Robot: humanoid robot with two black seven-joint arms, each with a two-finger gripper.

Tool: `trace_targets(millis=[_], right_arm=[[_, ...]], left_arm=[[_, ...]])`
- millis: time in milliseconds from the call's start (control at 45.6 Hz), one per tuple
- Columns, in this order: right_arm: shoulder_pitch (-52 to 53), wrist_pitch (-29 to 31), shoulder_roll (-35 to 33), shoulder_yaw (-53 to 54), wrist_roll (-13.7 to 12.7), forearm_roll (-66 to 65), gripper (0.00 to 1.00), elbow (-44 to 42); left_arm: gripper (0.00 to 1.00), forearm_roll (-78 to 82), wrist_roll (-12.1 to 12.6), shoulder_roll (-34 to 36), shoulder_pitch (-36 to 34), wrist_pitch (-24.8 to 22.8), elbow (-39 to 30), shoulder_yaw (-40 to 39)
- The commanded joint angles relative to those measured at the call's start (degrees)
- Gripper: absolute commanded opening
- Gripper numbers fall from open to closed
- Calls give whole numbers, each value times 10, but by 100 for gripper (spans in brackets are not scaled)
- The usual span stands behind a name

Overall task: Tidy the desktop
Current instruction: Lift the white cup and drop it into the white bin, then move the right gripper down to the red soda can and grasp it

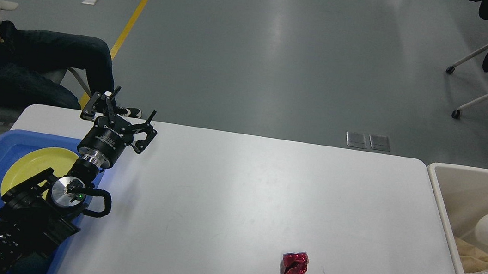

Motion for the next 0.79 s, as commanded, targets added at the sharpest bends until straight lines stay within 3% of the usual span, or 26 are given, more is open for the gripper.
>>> trace_targets(millis=[0, 197, 373, 504, 636, 768], right_arm=[[-9, 2, 12, -1, 0, -1, 100, -8], [48, 12, 45, -11, -2, -3, 100, 36], [196, 17, 48, -74, -4, -11, 100, 228], [323, 63, 80, -125, -4, -10, 100, 351], [411, 179, 116, -137, -4, -6, 100, 402], [477, 378, 159, -139, -4, -5, 100, 412]], left_arm=[[96, 0, 0, 0, 0, 0, 0, 0], [96, 0, 0, 1, 0, 0, 0, 0], [96, 0, 0, 0, 0, 0, 0, 0], [96, 0, 0, 1, 0, 0, 0, 0], [96, 0, 0, 0, 0, 0, 0, 0], [96, 0, 0, 0, 0, 0, 0, 0]])
